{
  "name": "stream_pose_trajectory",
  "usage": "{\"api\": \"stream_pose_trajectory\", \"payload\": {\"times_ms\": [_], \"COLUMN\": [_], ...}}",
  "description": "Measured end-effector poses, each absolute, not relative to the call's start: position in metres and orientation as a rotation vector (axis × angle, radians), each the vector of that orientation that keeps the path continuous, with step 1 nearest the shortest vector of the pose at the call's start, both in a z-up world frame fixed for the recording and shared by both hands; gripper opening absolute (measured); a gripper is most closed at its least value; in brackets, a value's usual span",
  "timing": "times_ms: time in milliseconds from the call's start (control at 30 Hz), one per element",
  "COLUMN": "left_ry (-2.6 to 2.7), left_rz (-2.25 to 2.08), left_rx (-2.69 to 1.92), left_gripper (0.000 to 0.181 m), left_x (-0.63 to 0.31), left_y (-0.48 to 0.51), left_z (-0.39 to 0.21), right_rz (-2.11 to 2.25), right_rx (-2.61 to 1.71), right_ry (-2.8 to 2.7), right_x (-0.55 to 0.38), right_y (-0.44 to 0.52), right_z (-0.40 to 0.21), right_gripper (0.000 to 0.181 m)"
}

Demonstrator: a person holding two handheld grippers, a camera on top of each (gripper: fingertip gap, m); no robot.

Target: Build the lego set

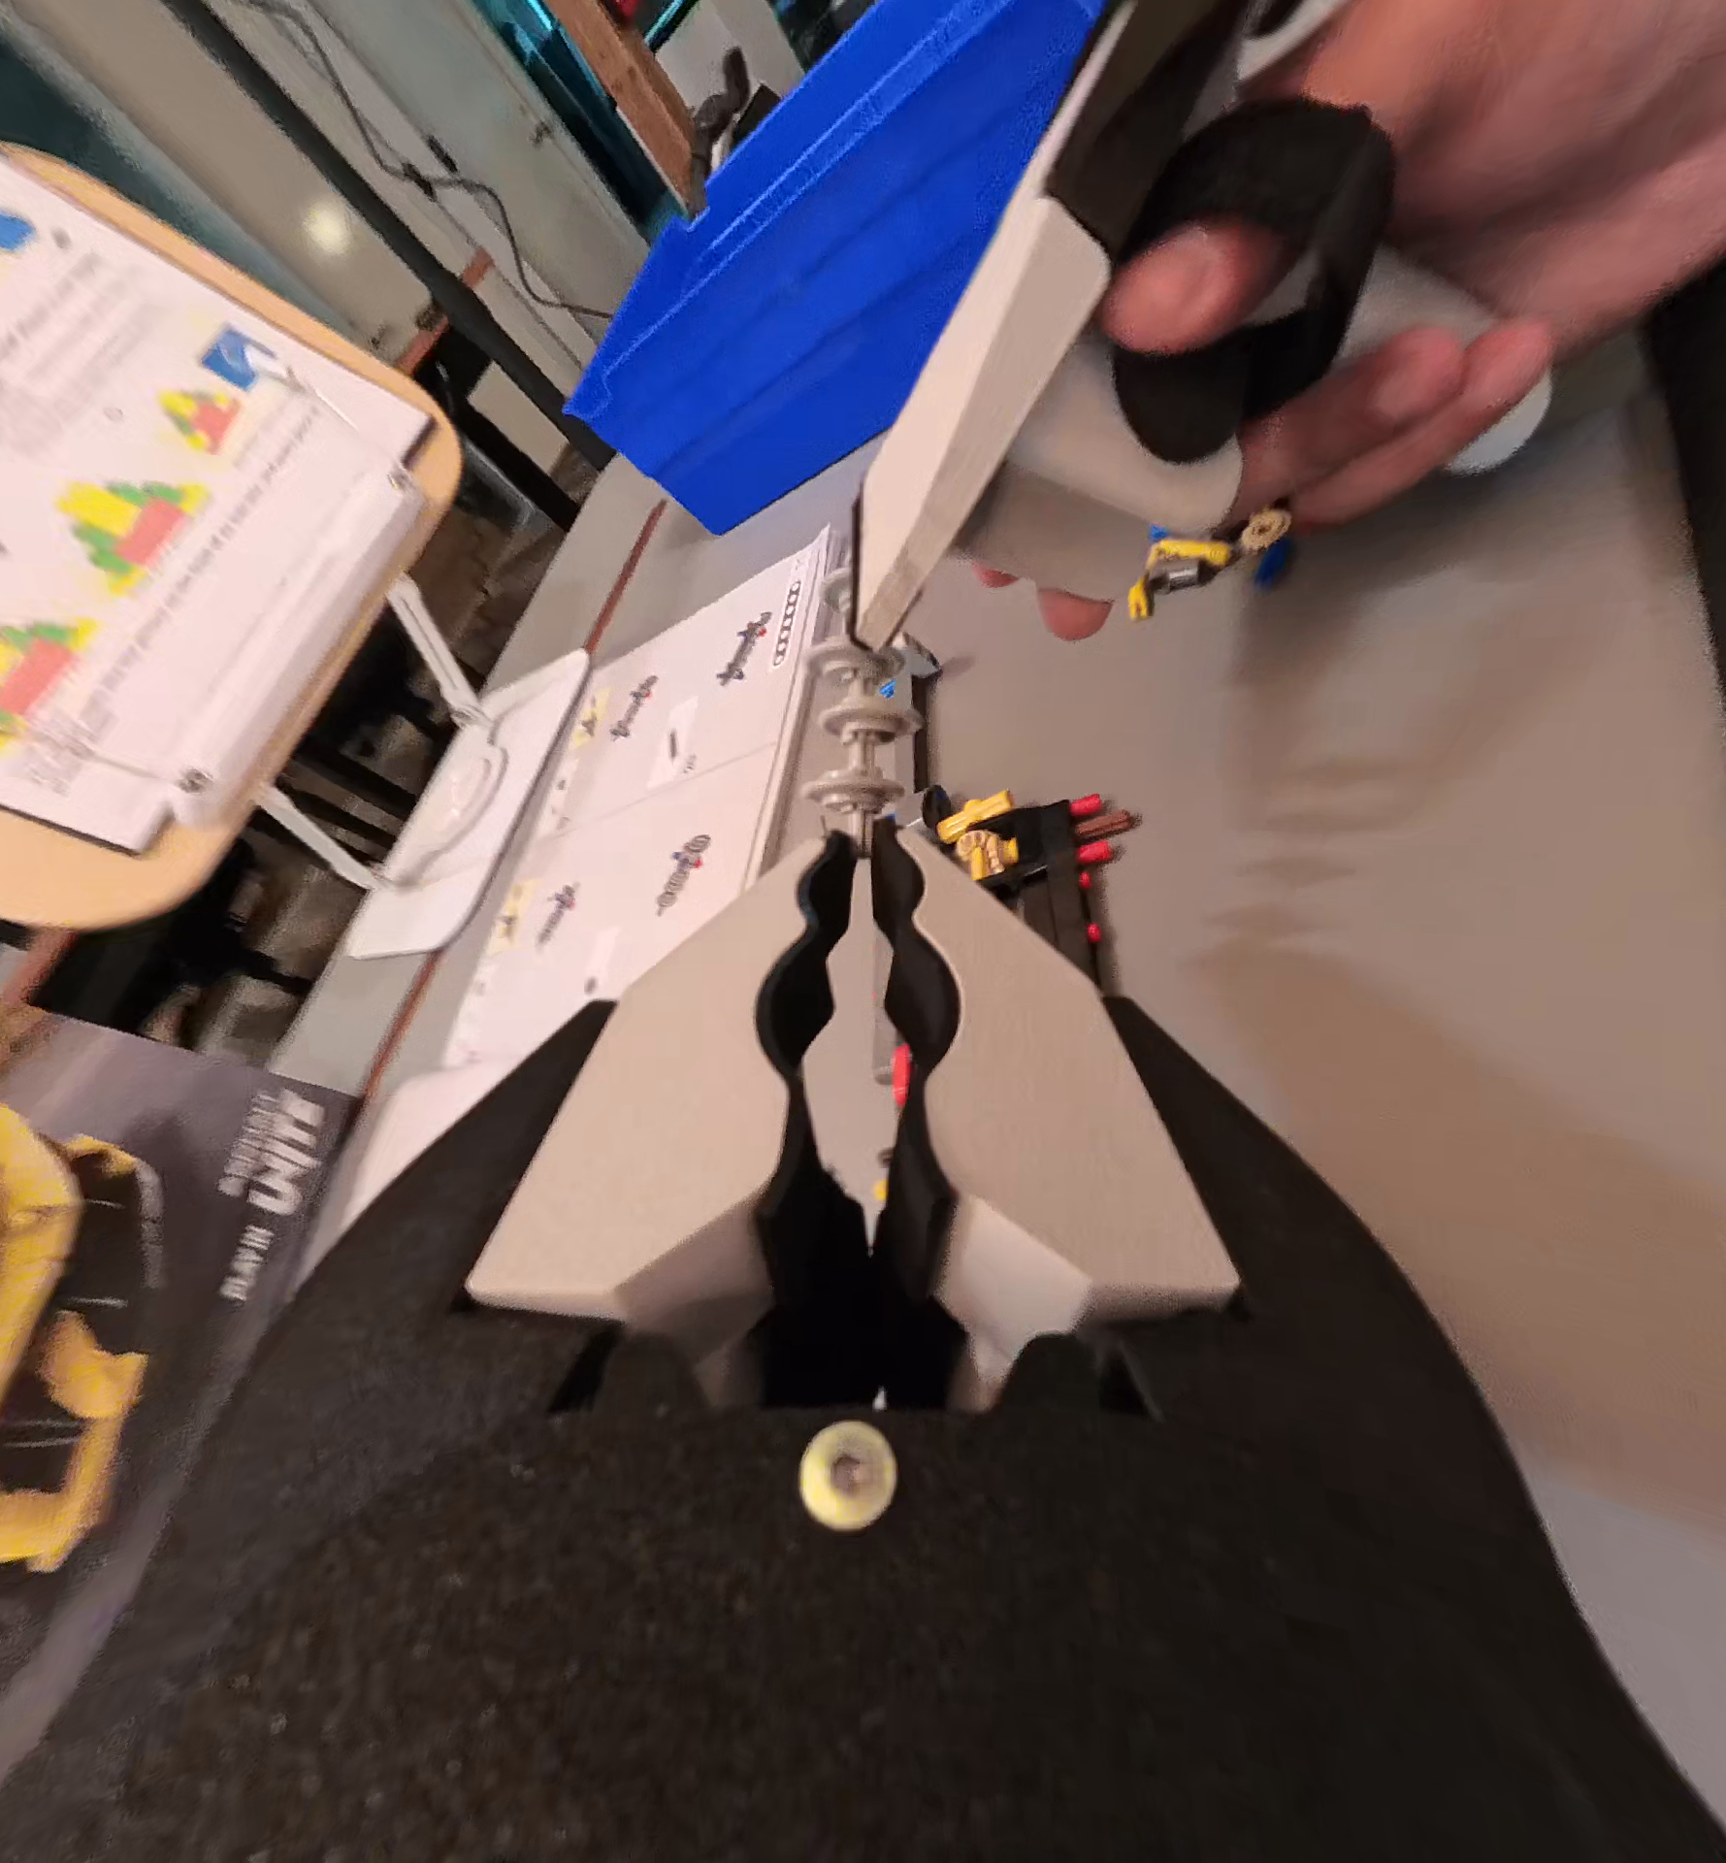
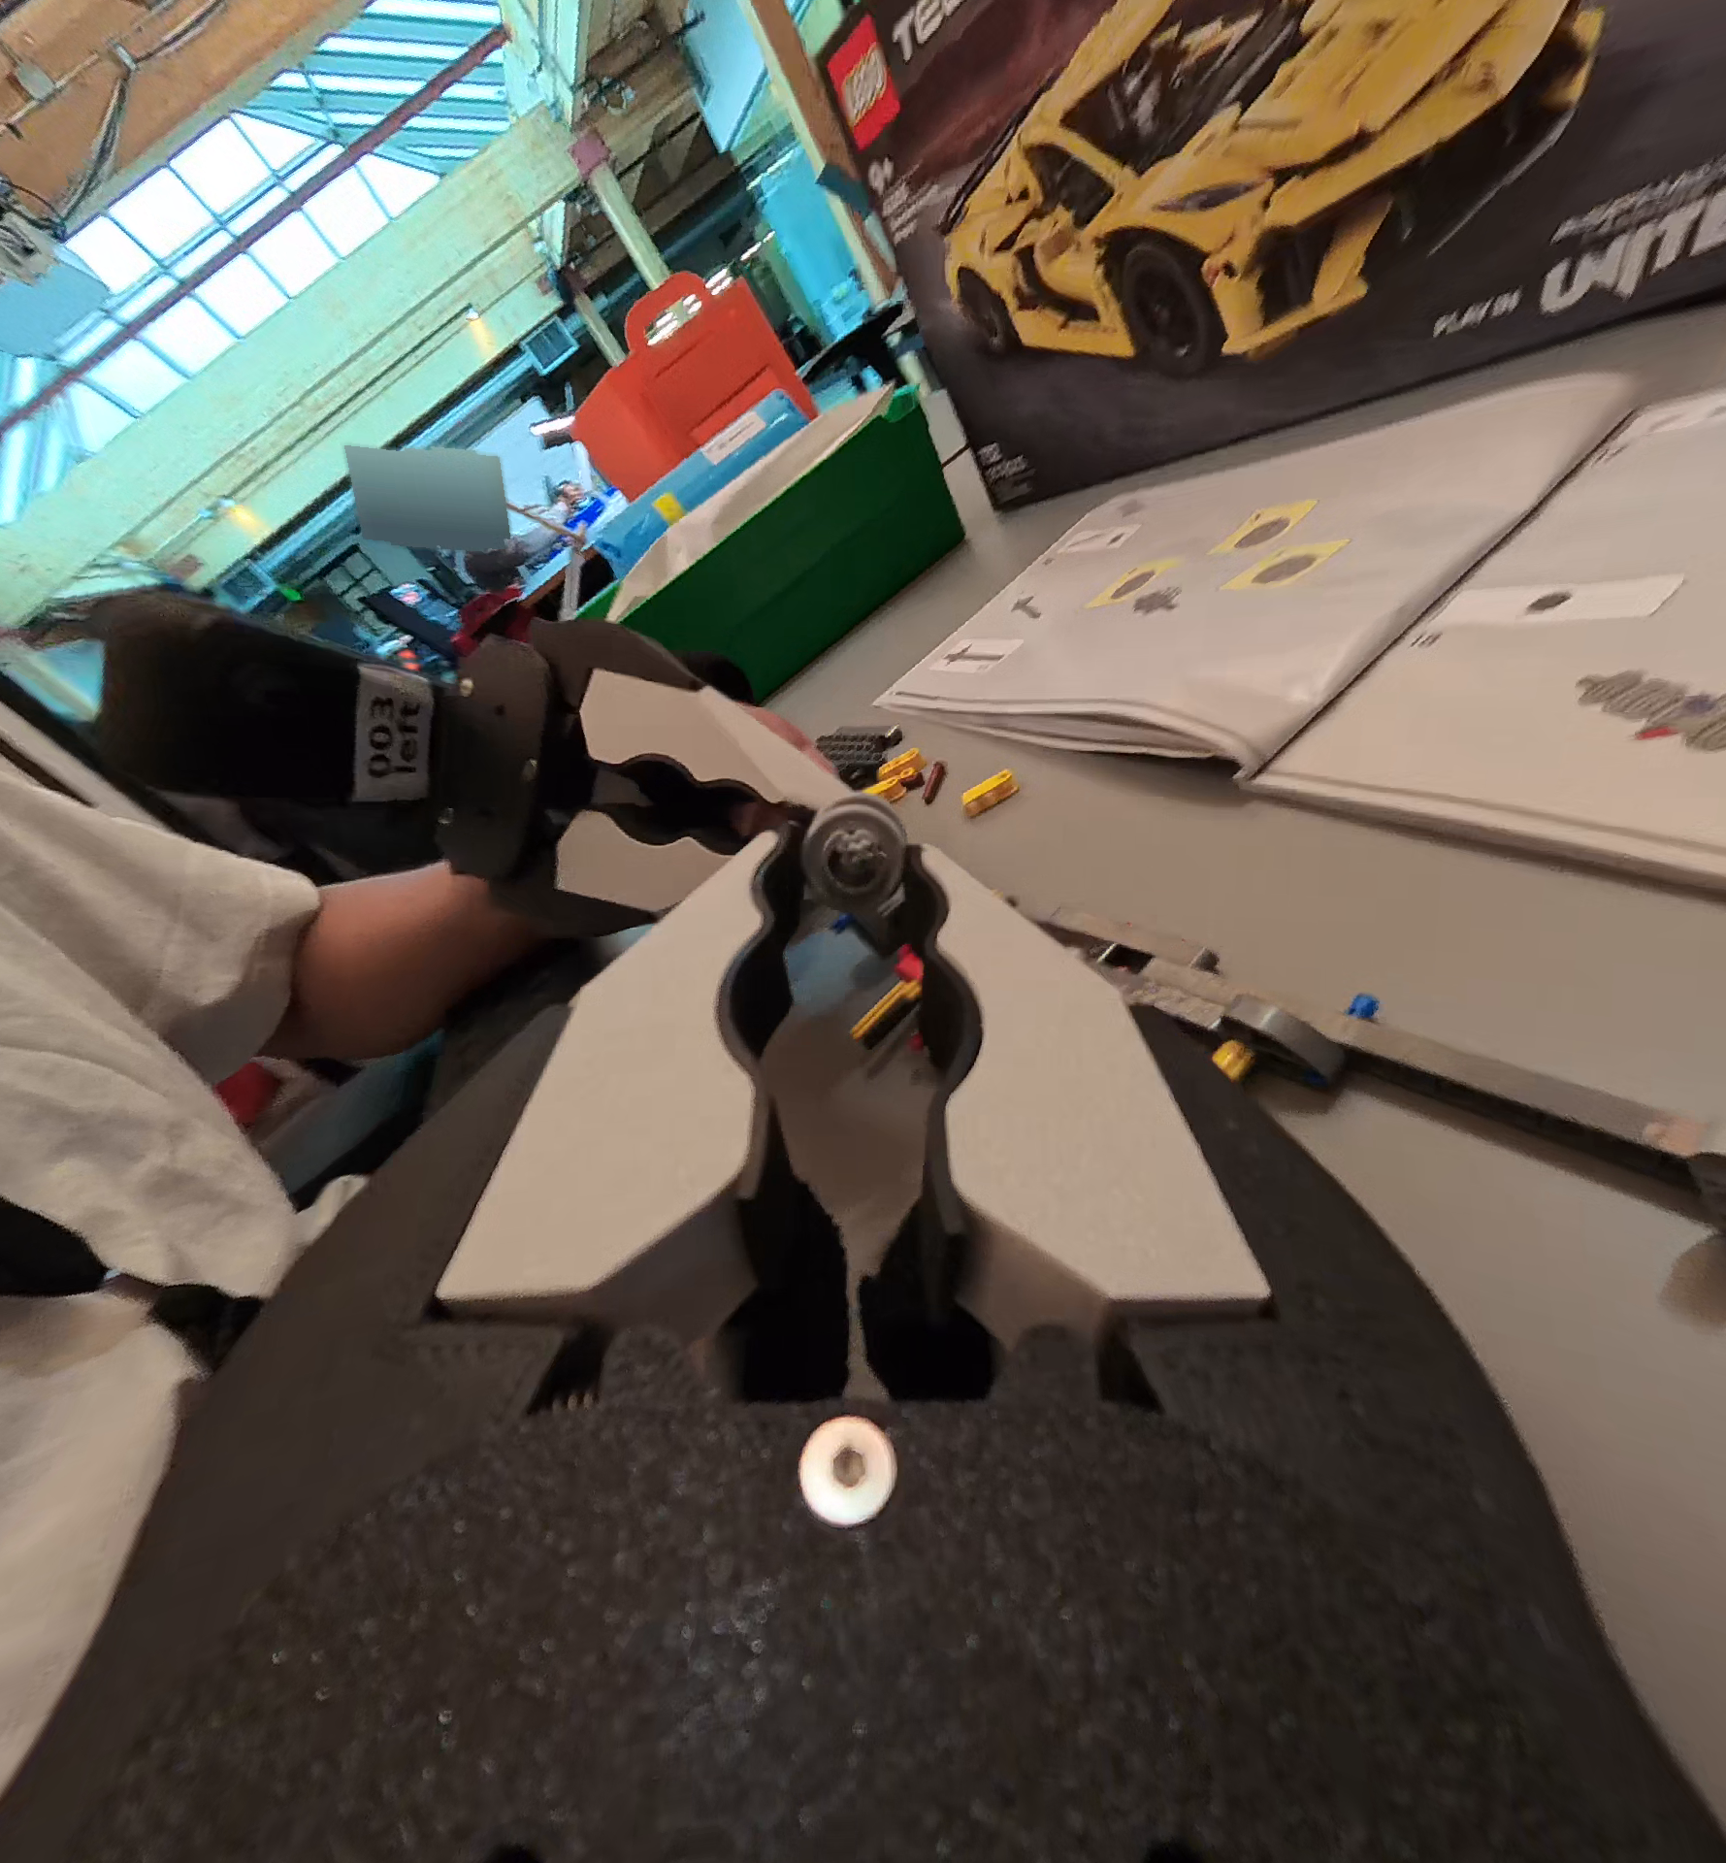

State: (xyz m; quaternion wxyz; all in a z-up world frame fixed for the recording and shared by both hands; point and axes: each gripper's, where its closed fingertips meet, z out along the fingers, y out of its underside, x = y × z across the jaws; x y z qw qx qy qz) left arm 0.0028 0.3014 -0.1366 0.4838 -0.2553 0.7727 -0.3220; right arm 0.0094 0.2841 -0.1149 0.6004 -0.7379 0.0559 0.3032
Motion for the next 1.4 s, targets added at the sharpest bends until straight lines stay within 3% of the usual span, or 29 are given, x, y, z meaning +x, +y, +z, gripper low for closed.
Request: {"api": "stream_pose_trajectory", "payload": {"times_ms": [200, 300, 700, 867, 1400], "left_ry": [1.903, 1.89, 1.852, 1.835, 1.897], "left_rz": [-0.902, -0.953, -1.634, -1.81, -1.732], "left_rx": [-0.961, -1.058, -1.387, -1.493, -1.444], "left_gripper": [0.001, 0.001, 0.002, 0.002, 0.002], "left_x": [0.01, 0.011, 0.002, -0.001, -0.004], "left_y": [0.314, 0.318, 0.291, 0.286, 0.283], "left_z": [-0.153, -0.155, -0.137, -0.136, -0.139], "right_rz": [0.164, -0.121, -0.608, -0.625, -0.671], "right_rx": [-1.709, -1.74, -1.806, -1.786, -1.828], "right_ry": [0.033, -0.084, -0.412, -0.416, -0.47], "right_x": [0.03, 0.023, -0.001, -0.003, -0.004], "right_y": [0.284, 0.285, 0.302, 0.303, 0.3], "right_z": [-0.105, -0.106, -0.131, -0.127, -0.132], "right_gripper": [0.041, 0.029, 0.026, 0.022, 0.017]}}
